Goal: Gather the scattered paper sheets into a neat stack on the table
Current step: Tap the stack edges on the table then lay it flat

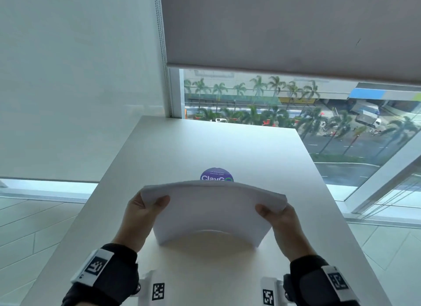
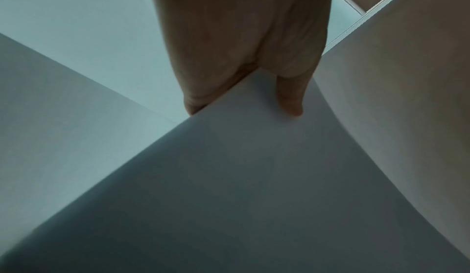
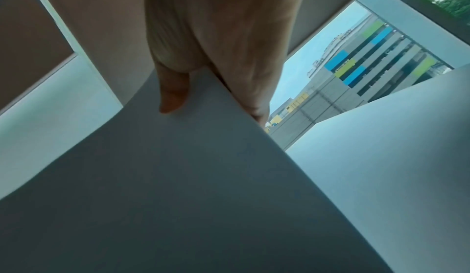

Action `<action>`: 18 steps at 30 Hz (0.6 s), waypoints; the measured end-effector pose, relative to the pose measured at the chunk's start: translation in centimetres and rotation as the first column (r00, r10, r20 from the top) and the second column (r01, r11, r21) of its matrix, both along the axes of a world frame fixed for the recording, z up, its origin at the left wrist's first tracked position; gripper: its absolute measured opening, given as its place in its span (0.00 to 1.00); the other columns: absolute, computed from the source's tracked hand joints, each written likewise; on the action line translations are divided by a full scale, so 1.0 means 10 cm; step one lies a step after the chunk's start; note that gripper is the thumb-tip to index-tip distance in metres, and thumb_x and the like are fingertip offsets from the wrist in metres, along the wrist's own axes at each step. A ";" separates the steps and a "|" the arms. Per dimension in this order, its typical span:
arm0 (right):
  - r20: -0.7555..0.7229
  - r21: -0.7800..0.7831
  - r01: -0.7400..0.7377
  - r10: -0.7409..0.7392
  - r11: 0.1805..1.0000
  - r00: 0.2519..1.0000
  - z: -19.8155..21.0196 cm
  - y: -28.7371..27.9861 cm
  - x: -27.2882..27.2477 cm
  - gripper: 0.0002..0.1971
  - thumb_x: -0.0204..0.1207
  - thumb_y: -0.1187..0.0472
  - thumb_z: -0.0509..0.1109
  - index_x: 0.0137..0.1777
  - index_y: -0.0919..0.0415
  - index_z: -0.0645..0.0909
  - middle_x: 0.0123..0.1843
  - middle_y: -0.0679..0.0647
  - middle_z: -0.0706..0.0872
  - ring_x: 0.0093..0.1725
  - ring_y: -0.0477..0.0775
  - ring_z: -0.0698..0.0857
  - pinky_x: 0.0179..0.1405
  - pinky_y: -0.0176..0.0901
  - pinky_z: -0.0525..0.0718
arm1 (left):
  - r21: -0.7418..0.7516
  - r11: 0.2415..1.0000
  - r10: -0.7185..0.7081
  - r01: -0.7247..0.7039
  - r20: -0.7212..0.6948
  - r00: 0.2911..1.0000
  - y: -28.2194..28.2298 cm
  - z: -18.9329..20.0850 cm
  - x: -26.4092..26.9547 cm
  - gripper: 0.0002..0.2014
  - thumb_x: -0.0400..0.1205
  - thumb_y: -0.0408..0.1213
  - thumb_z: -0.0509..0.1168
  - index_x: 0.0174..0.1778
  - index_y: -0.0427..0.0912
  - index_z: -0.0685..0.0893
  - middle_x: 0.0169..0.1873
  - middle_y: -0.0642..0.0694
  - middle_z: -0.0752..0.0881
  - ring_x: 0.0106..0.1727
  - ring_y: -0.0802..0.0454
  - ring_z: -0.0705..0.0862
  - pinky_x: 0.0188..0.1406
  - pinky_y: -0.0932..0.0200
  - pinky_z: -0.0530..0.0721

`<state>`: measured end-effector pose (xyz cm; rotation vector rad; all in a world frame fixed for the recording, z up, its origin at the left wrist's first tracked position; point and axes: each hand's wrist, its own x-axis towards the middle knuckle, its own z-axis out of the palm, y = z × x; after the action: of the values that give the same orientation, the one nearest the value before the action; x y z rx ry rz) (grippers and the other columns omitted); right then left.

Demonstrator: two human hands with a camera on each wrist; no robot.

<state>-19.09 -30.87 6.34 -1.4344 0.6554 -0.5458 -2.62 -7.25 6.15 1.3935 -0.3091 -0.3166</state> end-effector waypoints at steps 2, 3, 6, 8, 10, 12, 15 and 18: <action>-0.007 -0.008 0.018 -0.019 1.000 1.000 -0.02 0.02 0.01 0.14 0.71 0.79 0.70 0.39 0.59 0.86 0.28 0.44 0.91 0.30 0.39 0.86 0.35 0.36 0.83 | -0.009 1.000 -0.003 0.003 0.008 1.000 0.00 0.00 -0.01 0.06 0.66 0.34 0.68 0.38 0.40 0.82 0.25 0.58 0.87 0.28 0.65 0.82 0.29 0.74 0.79; 0.000 -0.009 0.029 -0.029 1.000 1.000 -0.02 0.02 0.02 0.14 0.71 0.79 0.69 0.38 0.59 0.85 0.27 0.43 0.91 0.28 0.37 0.86 0.33 0.31 0.84 | -0.011 1.000 -0.005 0.005 0.016 1.000 -0.01 0.01 -0.02 0.05 0.66 0.33 0.68 0.36 0.40 0.81 0.24 0.59 0.85 0.27 0.64 0.80 0.28 0.74 0.78; 0.044 -0.003 0.049 -0.049 0.999 0.998 0.01 0.03 0.02 0.14 0.71 0.80 0.69 0.37 0.60 0.85 0.26 0.43 0.90 0.26 0.36 0.85 0.28 0.25 0.82 | -0.027 1.000 0.009 -0.007 0.049 0.999 -0.03 0.07 -0.04 0.05 0.66 0.33 0.68 0.33 0.40 0.77 0.21 0.59 0.82 0.25 0.65 0.77 0.25 0.74 0.75; 0.067 -0.013 0.040 -0.039 0.999 0.997 0.06 0.02 0.01 0.14 0.70 0.80 0.70 0.36 0.59 0.85 0.25 0.43 0.89 0.26 0.37 0.84 0.28 0.25 0.82 | -0.033 0.999 0.021 -0.019 0.063 0.998 -0.02 0.11 -0.03 0.06 0.66 0.34 0.69 0.33 0.42 0.78 0.22 0.59 0.83 0.25 0.65 0.78 0.25 0.74 0.76; 0.085 -0.012 0.013 -0.012 1.000 0.996 0.10 -0.01 -0.01 0.14 0.69 0.80 0.70 0.34 0.59 0.83 0.24 0.44 0.87 0.27 0.40 0.83 0.29 0.32 0.81 | -0.040 0.998 0.043 -0.041 0.064 0.997 -0.01 0.15 -0.03 0.09 0.63 0.39 0.73 0.33 0.45 0.78 0.22 0.59 0.83 0.24 0.66 0.78 0.25 0.75 0.76; 0.092 -0.008 -0.005 0.006 1.000 0.996 0.11 -0.03 -0.03 0.15 0.68 0.80 0.71 0.32 0.58 0.82 0.25 0.43 0.84 0.29 0.44 0.80 0.30 0.36 0.76 | -0.038 0.995 0.097 -0.095 0.056 0.994 -0.03 0.19 -0.04 0.12 0.62 0.44 0.73 0.33 0.46 0.78 0.24 0.57 0.80 0.23 0.67 0.76 0.24 0.77 0.74; 0.085 -0.028 -0.003 0.005 1.000 0.996 0.10 -0.03 -0.04 0.15 0.65 0.79 0.74 0.35 0.56 0.82 0.26 0.41 0.84 0.29 0.42 0.79 0.28 0.30 0.76 | -0.004 0.985 0.174 -0.174 0.015 0.985 -0.09 0.26 -0.07 0.09 0.69 0.43 0.68 0.31 0.45 0.76 0.28 0.48 0.72 0.27 0.60 0.71 0.27 0.69 0.70; 0.076 -0.025 0.004 -0.002 1.000 0.997 0.08 -0.03 -0.06 0.15 0.65 0.79 0.74 0.38 0.57 0.82 0.28 0.43 0.85 0.28 0.40 0.81 0.28 0.26 0.77 | 0.056 0.973 0.222 -0.223 0.032 0.975 -0.14 0.23 -0.05 0.13 0.79 0.36 0.64 0.28 0.45 0.74 0.30 0.46 0.70 0.33 0.53 0.67 0.32 0.60 0.65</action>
<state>-19.67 -31.14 7.17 -1.4297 0.5921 -0.6094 -3.13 -8.65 8.45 1.4760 -0.1634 -0.1233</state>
